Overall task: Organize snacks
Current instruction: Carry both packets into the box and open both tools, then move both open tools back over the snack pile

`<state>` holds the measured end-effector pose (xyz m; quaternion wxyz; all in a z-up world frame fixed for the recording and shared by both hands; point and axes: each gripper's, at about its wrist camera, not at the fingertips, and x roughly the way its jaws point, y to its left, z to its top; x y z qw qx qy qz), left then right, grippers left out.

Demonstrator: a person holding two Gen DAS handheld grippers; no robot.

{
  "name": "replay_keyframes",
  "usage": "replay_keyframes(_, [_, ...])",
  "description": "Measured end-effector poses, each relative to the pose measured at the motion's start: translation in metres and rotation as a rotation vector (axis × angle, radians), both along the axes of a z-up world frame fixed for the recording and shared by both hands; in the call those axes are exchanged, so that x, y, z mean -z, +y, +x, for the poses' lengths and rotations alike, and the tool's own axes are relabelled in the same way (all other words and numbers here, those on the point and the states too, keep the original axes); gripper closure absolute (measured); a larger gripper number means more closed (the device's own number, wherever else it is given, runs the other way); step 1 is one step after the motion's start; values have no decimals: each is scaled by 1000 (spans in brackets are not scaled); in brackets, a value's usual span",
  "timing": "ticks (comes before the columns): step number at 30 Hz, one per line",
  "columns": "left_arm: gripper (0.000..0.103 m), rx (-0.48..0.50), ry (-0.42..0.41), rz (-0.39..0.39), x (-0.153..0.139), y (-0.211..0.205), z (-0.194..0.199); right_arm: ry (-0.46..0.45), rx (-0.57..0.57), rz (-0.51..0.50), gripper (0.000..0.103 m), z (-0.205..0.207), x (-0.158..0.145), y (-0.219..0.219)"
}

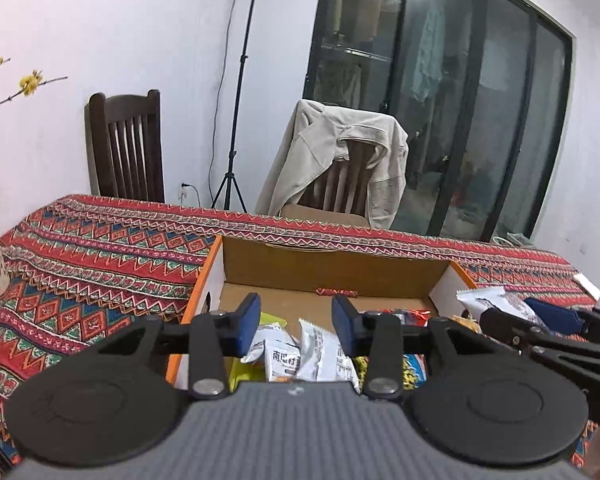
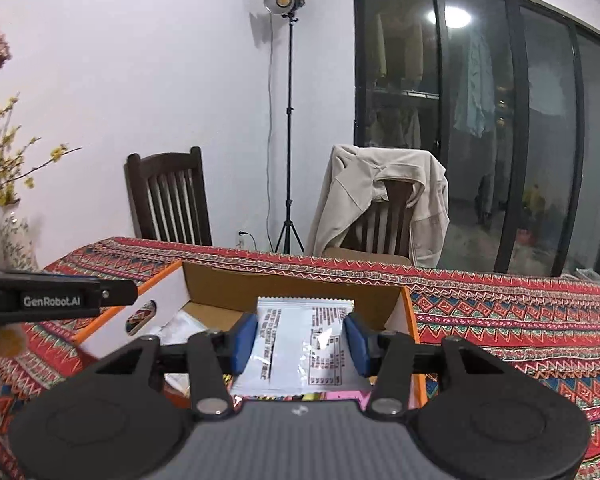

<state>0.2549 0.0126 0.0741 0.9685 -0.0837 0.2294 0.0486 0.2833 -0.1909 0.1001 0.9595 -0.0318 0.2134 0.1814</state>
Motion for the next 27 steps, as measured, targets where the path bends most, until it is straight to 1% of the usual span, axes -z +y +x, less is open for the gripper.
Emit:
replay_keyframes(9, [63, -38, 10, -28, 14, 14, 8, 13, 38, 8, 56, 22, 21, 3])
replay_keyframes(13, [62, -38, 12, -16, 22, 14, 8, 25, 39, 11, 54, 31, 34, 1])
replay_keyframes(14, [59, -35, 12, -10, 24, 14, 8, 32, 40, 10, 54, 33, 37, 1])
replay_keyframes(15, [55, -31, 11, -9, 25, 13, 7, 37, 40, 10, 48, 35, 39, 0])
replay_keyframes(16, [52, -29, 9, -8, 25, 13, 7, 41, 41, 13, 36, 37, 40, -2])
replay_keyframes(17, [43, -27, 4, -7, 25, 13, 6, 42, 43, 21, 29, 37, 40, -3])
replay_keyframes(18, [27, -30, -7, -5, 23, 14, 3, 40, 43, 28, 16, 37, 40, -6])
replay_keyframes(19, [24, -35, -17, 0, 21, 13, 1, 38, 43, 33, 8, 37, 40, -7])
replay_keyframes(21, [11, -49, -42, 13, 16, 13, -5, 36, 46, 40, 0, 35, 37, -11])
replay_keyframes(23, [0, -60, -63, 3, 9, 14, -12, 32, 50, 39, 0, 31, 32, -14])
replay_keyframes(27, [0, -71, -90, 3, -9, 13, -27, 30, 58, 25, 0, 17, 18, -14])
